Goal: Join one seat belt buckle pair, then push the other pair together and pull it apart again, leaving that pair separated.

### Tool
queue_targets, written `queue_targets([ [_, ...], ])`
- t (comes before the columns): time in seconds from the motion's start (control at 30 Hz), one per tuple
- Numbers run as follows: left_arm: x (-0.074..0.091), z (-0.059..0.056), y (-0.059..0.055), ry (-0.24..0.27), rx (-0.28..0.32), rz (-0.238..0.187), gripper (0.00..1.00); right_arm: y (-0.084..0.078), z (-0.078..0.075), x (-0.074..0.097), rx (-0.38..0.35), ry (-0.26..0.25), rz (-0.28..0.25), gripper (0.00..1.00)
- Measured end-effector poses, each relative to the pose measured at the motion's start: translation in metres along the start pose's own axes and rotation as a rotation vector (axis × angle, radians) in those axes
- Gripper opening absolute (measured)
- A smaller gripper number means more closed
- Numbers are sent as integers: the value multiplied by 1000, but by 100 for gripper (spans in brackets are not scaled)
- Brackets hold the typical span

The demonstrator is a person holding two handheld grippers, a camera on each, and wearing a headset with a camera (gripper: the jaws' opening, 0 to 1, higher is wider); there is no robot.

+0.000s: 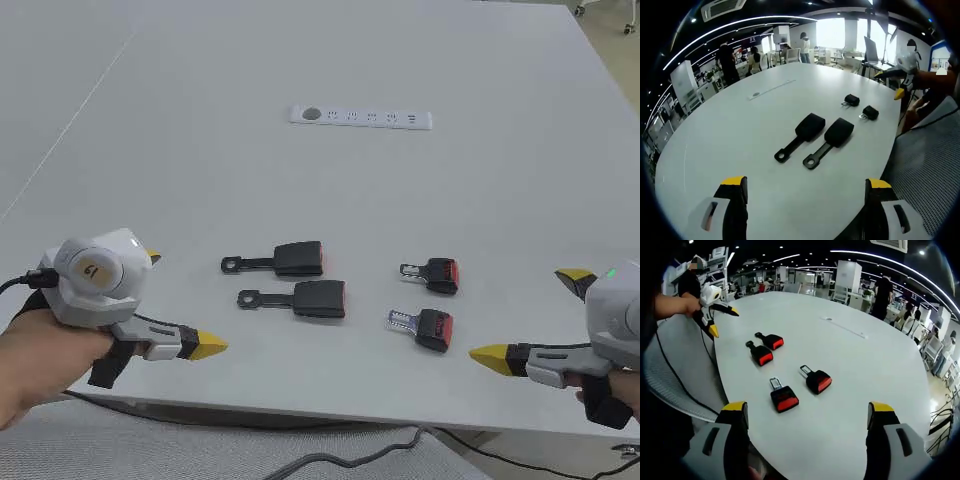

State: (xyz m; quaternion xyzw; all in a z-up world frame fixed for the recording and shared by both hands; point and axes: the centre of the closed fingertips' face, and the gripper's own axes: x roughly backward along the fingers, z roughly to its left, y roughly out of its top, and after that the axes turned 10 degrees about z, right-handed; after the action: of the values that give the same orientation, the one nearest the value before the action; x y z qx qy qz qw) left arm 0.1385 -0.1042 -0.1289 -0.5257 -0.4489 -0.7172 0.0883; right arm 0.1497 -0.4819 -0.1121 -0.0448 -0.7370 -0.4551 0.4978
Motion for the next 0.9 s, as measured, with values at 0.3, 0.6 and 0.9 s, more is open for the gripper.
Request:
queue_targets([
  [0.3,0,0,0,0,-1,1,100,0,-2,0,4,-7,0,99],
  [0.6,1,-1,0,-2,-5,3,100,0,-2,-2,16,-9,5,99],
  [0.9,1,-3,1,-11,-6,-3,100,-2,-5,-4,22,-20,39,100],
])
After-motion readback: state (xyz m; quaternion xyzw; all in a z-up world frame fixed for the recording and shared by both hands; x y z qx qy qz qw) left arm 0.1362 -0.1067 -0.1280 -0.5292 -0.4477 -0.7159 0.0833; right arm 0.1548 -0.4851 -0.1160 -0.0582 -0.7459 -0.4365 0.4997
